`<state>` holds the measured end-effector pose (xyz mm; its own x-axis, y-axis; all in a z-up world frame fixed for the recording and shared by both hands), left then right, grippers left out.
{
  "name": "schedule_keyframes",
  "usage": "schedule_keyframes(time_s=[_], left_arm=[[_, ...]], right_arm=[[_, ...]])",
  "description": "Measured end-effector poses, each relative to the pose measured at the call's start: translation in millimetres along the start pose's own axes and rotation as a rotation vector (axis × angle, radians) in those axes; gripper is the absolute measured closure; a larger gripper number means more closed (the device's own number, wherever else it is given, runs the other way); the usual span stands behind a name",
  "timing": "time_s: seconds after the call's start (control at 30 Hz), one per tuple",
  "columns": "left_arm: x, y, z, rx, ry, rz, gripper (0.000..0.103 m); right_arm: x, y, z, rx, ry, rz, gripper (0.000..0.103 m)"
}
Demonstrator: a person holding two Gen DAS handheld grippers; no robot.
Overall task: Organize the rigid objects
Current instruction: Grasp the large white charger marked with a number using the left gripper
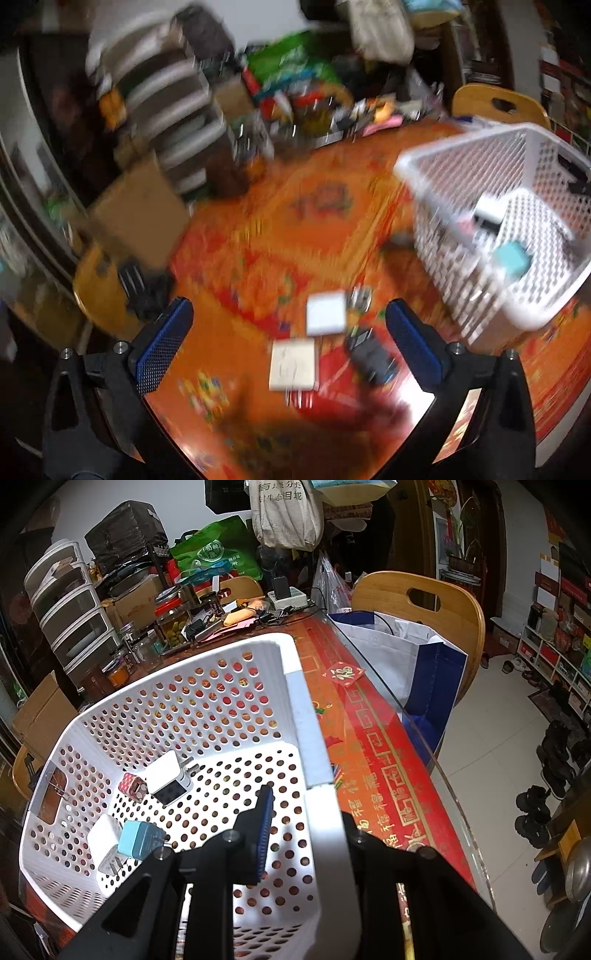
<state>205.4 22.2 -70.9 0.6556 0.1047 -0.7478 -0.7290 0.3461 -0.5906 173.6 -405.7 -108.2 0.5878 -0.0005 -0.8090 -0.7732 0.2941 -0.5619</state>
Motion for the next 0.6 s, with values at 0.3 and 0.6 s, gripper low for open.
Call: schedule_keyframes(time_s=[0.3, 0.6], left_arm=[[71, 63, 21, -0.108, 0.060, 0.146, 0.000], [107, 73, 15, -0.130, 0.137, 0.229, 0.017]], right_arm=[[0, 0, 1, -0.002, 0.009, 0.003, 0.080], [0, 0, 0, 0.004, 0.015, -0.001, 0.080]])
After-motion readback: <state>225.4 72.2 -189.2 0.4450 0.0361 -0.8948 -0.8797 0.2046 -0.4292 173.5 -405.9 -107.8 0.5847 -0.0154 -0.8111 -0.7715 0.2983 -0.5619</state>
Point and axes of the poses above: each gripper's, at about its wrist camera, not at the fingertips, and x roughly the way its jaws point, z to its left, y to its underside, the point moved 8 cm from there along x, roughly the way its jaws point, and after that the axes turned 6 degrees about z, right-handed, at the moved point
